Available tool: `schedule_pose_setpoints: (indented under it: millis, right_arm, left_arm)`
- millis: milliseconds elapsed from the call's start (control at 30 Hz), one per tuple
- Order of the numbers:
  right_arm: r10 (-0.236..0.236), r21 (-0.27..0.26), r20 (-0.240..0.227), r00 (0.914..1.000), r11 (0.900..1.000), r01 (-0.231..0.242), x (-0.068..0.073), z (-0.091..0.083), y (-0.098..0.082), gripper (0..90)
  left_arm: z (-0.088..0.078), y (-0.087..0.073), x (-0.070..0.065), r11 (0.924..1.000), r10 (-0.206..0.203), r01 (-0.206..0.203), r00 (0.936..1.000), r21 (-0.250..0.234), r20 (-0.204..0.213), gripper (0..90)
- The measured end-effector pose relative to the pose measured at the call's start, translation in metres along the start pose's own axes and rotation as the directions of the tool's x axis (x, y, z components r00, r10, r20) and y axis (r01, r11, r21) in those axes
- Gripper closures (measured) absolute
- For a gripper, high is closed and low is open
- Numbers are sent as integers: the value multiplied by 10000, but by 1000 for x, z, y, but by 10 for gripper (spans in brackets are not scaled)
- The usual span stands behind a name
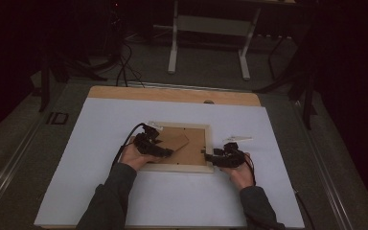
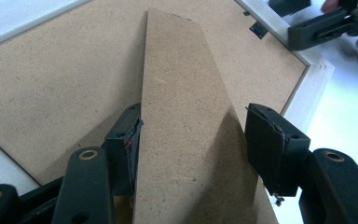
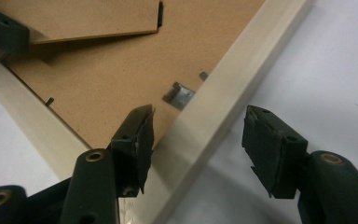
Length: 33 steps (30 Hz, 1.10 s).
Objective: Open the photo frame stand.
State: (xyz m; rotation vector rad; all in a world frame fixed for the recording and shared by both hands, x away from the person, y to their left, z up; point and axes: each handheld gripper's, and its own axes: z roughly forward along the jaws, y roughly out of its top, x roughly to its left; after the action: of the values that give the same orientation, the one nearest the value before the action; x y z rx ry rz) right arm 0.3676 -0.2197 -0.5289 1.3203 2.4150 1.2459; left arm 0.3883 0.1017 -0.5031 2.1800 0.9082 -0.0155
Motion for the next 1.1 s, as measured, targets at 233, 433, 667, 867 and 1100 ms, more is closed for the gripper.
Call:
schedule_pose_setpoints:
  millis: [233,433,667,867,1100]
  right_arm:
    - [251,-19,9,9997,9997,-251,2,7,7,381]
    - [230,26,123,9997,9997,-231,3,12,18,363]
    - [341,-183,158,9993,9993,-338,3,14,36,345]
    - [600,-246,-28,9982,9979,-601,-4,14,46,350]
    - [847,-332,-525,9950,9957,-865,-7,15,53,350]
  left_arm:
    - [-7,1,-6,9982,552,-558,9981,-206,-291,425]
    - [-15,1,-9,9947,881,-912,9940,-477,-643,426]
    - [-23,1,-14,9865,1397,-1477,9844,-705,-1074,427]
    - [-27,-4,-21,9745,1854,-1995,9738,-1028,-1319,427]
    - [-31,-5,-26,9626,2305,-2467,9630,-1124,-1395,428]
